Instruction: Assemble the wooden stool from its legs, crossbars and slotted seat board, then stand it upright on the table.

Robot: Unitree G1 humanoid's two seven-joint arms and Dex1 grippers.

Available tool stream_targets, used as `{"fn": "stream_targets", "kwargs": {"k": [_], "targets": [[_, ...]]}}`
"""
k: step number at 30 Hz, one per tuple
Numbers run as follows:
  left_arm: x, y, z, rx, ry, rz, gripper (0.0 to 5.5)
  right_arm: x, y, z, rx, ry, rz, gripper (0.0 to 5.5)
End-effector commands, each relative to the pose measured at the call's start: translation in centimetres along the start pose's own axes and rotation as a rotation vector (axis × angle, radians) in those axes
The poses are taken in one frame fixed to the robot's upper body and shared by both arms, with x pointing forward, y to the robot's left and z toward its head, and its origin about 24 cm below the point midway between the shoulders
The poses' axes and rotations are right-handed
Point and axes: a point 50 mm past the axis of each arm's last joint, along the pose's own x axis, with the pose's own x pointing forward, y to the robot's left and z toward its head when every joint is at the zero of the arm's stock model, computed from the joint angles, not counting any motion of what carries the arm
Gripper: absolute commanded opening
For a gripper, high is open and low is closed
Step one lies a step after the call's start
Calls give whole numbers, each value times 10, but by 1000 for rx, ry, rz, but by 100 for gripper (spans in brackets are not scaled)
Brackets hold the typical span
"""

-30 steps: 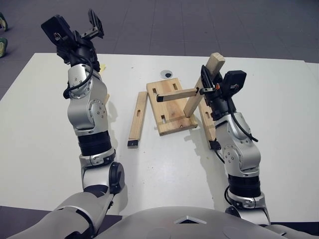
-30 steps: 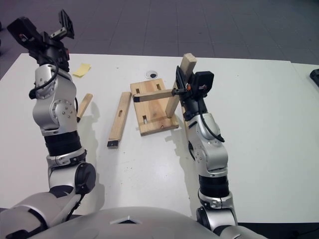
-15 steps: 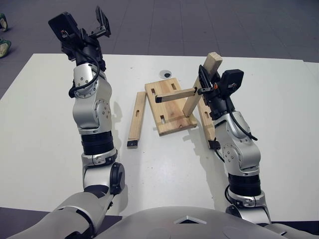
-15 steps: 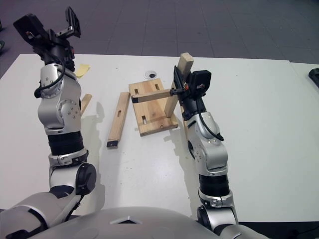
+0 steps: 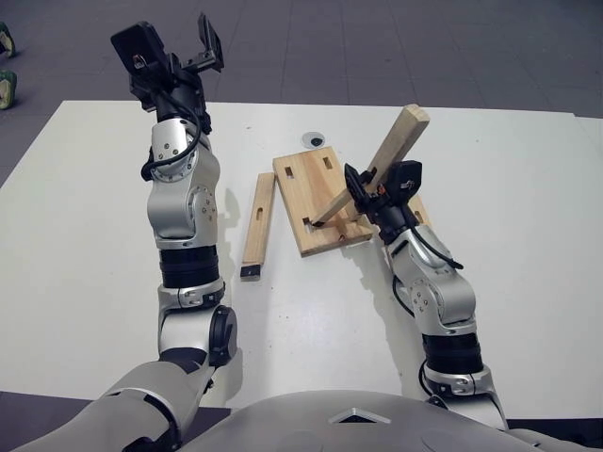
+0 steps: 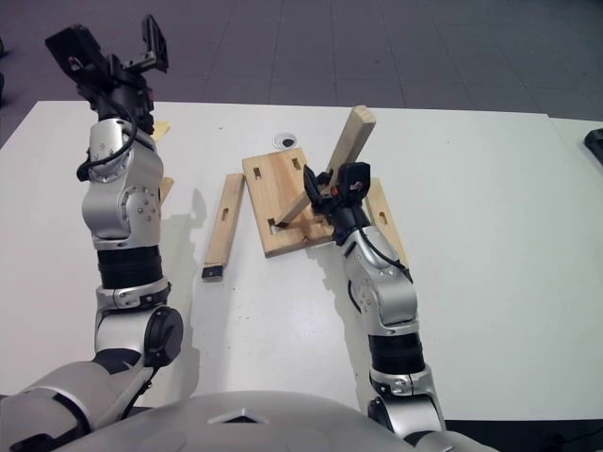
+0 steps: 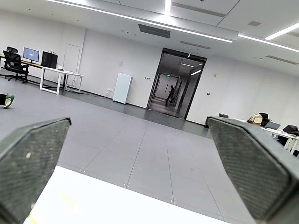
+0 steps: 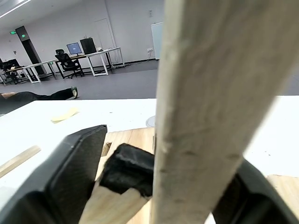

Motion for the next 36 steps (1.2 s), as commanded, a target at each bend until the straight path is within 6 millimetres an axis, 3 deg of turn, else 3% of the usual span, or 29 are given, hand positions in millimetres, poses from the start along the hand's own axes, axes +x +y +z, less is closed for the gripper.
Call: {"fn": "stream_targets", "kwargs": {"k": [1,5,9,15,20,24,32,36], "targets": [[-1,-4,-9,35,35,-80,540,-2,-5,27,5,-123,19,394],[-17,-9,-29,176,79,-247,540,-4,-2,64,-3,-257,89,454],[-49,-19,-48,356,128,-561,540,-8,5,99,-1,-366,169,517],[-78,-15,-40,434,170,-874,540,-9,-6,135,51,-488,157,538],[-107,-16,-45,386,276,-1099,540,-1,-20,134,48,-474,98,538],[-118,-18,-61,409,362,-1210,540,1,-25,131,40,-463,68,538],[-121,-23,-91,467,414,-1205,540,6,-19,127,60,-463,87,538],[-121,-25,-101,485,431,-1210,471,7,-16,125,61,-456,94,540]]}}
